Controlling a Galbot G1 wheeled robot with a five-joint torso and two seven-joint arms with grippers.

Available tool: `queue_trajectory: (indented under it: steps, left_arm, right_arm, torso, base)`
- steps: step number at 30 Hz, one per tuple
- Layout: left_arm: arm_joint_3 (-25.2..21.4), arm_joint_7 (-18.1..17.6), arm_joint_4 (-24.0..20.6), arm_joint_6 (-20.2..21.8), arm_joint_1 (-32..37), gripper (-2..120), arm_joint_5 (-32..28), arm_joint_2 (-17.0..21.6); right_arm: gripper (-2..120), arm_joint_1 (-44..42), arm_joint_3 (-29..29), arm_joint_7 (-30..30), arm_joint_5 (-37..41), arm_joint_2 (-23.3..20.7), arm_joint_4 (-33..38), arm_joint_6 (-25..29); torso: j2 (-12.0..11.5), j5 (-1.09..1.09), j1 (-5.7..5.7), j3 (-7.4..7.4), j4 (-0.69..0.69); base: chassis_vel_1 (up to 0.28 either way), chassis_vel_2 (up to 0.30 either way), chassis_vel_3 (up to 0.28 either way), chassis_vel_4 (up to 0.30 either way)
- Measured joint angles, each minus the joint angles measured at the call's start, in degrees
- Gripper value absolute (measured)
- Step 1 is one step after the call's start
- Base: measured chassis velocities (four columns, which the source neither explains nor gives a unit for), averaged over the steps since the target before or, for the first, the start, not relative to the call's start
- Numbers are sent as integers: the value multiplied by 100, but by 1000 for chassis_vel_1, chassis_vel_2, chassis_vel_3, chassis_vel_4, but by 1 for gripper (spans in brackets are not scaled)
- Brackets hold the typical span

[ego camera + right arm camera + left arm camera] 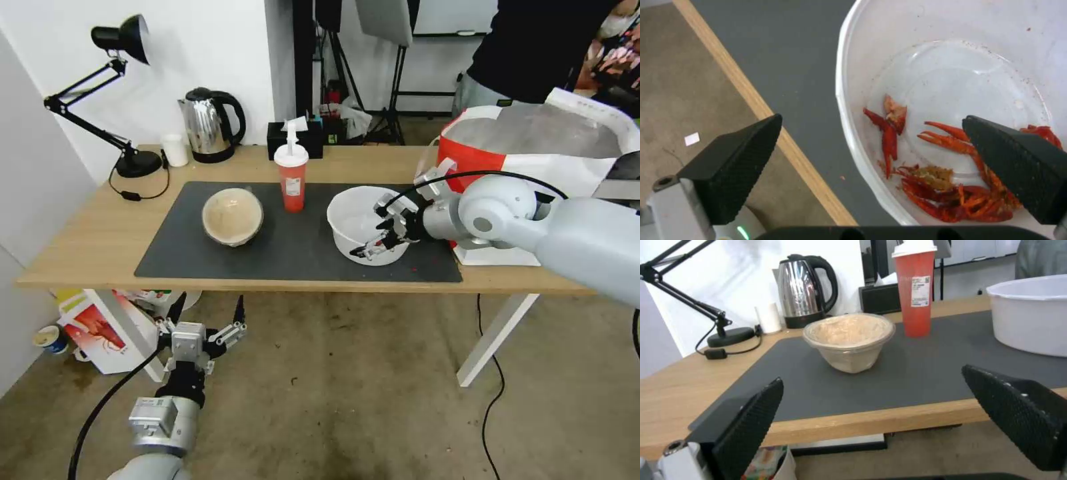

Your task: Pick up the trash from the table and place it into the takeout bag.

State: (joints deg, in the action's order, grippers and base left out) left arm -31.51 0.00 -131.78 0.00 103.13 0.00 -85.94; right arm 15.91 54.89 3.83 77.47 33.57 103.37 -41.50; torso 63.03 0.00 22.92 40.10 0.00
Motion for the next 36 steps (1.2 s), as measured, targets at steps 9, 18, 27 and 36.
queue_trajectory:
  steps: [9,18,27,36]
  left_arm:
    - [0,0,0,0,0,100,0,0]
    - [0,0,0,0,0,100,0,0]
    - [0,0,0,0,0,100,0,0]
    - [0,0,0,0,0,100,0,0]
  right_arm:
    - [100,-57,-18,63,-132,16,-62,0]
    - [100,-76,-19,87,-217,73,-162,1]
    - [98,-92,-19,86,-246,160,-207,1]
    - [69,-133,-18,93,-261,236,-293,2]
  torso:
    - [0,0,0,0,0]
    - [0,0,0,0,-1]
    - [0,0,0,0,0]
    - [0,0,0,0,0]
  base:
    - [0,0,0,0]
    - [0,0,0,0]
    - [0,0,0,0]
    - [0,0,0,0]
